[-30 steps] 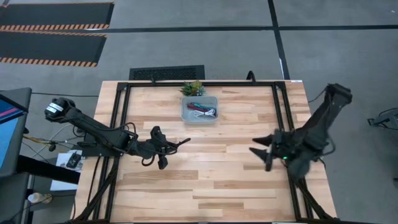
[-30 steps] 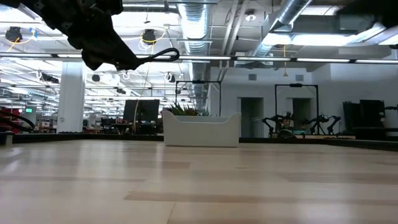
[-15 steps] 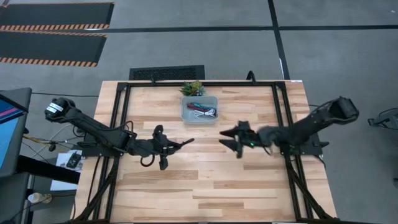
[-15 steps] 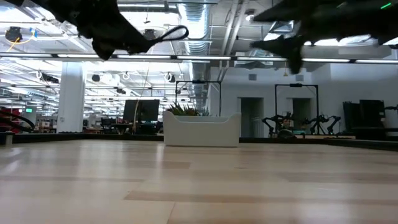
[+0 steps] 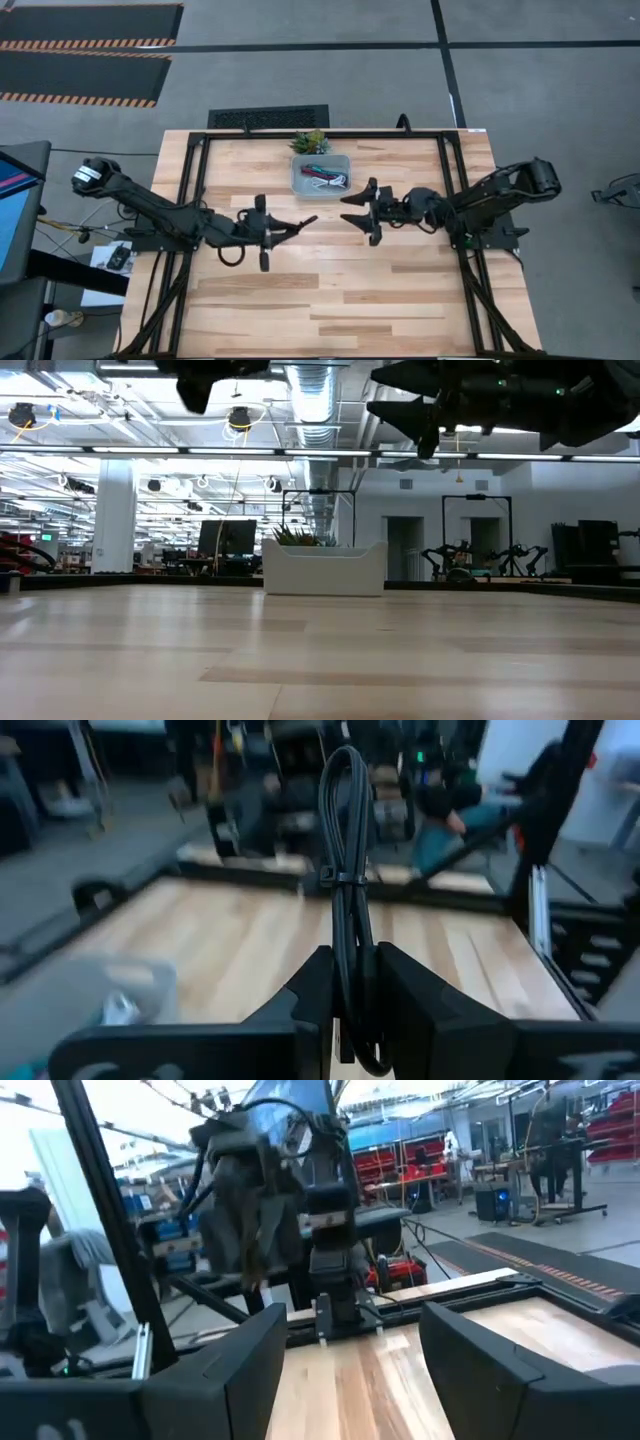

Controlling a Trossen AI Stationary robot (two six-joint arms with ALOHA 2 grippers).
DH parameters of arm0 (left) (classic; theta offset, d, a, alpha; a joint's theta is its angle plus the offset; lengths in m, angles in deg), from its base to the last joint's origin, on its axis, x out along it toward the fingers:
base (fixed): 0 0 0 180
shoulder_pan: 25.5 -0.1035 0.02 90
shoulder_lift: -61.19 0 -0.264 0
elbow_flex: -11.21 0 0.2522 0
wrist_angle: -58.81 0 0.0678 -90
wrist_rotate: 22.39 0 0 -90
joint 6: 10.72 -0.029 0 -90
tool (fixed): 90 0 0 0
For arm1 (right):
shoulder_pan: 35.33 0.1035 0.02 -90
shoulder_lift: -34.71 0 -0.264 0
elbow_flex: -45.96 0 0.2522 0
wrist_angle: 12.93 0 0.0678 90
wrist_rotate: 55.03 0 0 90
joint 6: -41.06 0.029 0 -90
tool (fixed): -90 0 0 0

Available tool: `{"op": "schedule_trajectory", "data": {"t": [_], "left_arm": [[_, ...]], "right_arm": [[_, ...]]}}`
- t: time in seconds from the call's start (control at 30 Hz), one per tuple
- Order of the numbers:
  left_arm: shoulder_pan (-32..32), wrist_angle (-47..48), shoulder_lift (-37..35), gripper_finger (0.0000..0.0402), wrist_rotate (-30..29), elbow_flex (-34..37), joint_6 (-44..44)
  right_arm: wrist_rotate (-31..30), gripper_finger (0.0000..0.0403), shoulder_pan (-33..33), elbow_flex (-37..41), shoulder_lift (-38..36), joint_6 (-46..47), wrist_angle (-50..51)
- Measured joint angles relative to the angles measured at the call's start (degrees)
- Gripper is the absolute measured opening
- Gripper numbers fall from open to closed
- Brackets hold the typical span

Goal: Pick and place USB-C Cables
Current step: Put the black charger cable into the gray bin

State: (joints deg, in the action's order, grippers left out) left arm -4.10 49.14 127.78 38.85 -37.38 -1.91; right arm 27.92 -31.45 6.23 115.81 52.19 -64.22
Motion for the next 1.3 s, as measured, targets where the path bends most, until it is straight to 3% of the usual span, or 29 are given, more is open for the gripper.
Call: {"op": "schedule_trajectory", "data": {"t": [0.1, 0.33, 0.67, 0.9, 1.17, 1.3], "left_arm": [[-2.0, -4.9, 0.0, 0.0042, 1.9, 0.4, -4.2], [-11.4, -24.9, -0.4, 0.004, 15.5, 8.2, -6.1], [-18.5, -26.0, -0.6, 0.0038, 25.4, 8.3, -4.8], [-21.1, -27.1, -0.6, 0.0038, 27.0, 8.2, -4.0], [-22.2, -18.5, -0.1, 0.0038, 29.2, 1.8, -6.6], [-22.2, -18.6, -0.1, 0.0038, 29.1, 1.4, -7.7]], "right_arm": [[0.0, 0.0255, 0.0, -0.4, -1.1, -0.9, 1.3], [-0.6, 0.0255, 0.0, -2.4, -1.3, 1.0, 3.1], [-0.5, 0.0255, -1.8, -13.3, -1.2, -0.3, 19.1], [0.5, 0.0255, -1.8, -18.8, -1.3, -3.9, 21.8], [1.4, 0.0255, -1.7, -23.7, -1.3, -5.6, 28.2], [2.4, 0.0255, -1.8, -23.9, -1.3, -5.6, 28.2]]}}
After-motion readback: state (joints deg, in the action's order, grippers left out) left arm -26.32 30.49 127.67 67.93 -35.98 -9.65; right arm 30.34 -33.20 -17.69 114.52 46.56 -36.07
